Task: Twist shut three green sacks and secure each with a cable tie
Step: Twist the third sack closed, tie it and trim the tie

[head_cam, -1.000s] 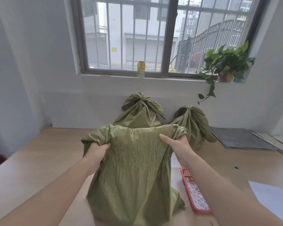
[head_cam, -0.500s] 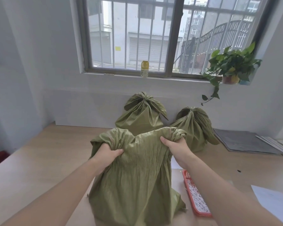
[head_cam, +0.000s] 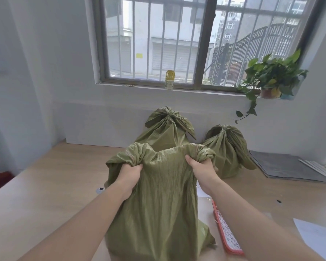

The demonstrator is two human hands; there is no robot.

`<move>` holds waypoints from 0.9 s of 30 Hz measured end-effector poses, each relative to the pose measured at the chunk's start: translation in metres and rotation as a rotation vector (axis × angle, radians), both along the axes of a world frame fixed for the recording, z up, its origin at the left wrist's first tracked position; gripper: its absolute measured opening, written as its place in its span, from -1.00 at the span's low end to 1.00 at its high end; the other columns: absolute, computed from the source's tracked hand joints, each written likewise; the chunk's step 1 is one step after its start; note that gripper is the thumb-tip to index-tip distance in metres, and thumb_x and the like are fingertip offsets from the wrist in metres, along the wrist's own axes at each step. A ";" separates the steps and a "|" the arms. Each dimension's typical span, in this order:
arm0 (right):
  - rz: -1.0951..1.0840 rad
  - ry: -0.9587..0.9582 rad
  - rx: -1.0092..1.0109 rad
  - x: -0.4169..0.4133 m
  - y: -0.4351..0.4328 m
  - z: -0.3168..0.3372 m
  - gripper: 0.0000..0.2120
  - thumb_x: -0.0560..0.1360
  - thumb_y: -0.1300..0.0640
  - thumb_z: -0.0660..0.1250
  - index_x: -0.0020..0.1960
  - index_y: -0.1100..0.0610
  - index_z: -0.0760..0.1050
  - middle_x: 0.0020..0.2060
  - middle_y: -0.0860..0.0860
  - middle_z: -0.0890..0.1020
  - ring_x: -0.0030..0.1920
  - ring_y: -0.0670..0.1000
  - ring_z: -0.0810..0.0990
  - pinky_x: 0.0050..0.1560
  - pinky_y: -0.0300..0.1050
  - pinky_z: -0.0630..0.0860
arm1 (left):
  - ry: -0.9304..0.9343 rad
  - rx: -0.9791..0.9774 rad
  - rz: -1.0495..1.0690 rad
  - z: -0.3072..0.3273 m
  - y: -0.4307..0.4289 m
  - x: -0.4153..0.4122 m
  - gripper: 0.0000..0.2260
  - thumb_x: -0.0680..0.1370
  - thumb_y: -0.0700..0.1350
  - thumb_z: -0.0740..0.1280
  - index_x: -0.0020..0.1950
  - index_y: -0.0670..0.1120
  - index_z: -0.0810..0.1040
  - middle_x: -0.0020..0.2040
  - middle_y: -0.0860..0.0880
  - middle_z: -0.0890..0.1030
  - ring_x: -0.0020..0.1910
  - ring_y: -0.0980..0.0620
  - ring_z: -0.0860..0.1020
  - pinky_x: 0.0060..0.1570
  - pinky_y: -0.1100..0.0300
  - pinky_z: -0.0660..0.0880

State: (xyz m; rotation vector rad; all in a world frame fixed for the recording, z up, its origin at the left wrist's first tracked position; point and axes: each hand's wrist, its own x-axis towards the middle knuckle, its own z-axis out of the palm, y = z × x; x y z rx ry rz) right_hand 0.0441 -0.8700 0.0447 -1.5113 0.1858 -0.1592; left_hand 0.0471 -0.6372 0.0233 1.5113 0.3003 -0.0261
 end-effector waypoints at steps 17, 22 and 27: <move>0.074 -0.027 -0.036 -0.002 -0.002 0.006 -0.67 0.45 0.06 0.58 0.15 0.12 0.60 0.01 0.04 0.76 0.04 0.03 0.74 0.20 0.05 0.64 | 0.064 -0.012 -0.034 0.011 -0.023 0.006 -0.70 0.45 -0.03 0.56 0.10 -0.14 0.67 0.00 -0.13 0.73 0.00 -0.11 0.69 0.14 -0.05 0.62; 0.101 -0.035 -0.085 -0.001 -0.003 0.002 -0.57 0.34 0.18 0.68 0.14 0.12 0.60 0.00 0.00 0.77 0.04 -0.02 0.75 0.18 -0.02 0.63 | 0.070 0.001 -0.039 0.009 -0.028 0.010 -0.71 0.56 0.02 0.45 0.19 -0.10 0.60 0.09 -0.06 0.65 0.08 -0.05 0.61 0.21 0.02 0.53; 0.085 0.003 -0.052 0.005 -0.002 -0.003 -0.53 0.38 0.18 0.65 0.23 0.13 0.56 0.05 0.04 0.76 0.07 0.03 0.75 0.24 0.10 0.63 | 0.038 0.067 -0.008 0.003 -0.027 0.015 -0.59 0.57 0.14 0.39 0.29 -0.11 0.59 0.13 -0.01 0.65 0.15 -0.05 0.59 0.31 -0.01 0.49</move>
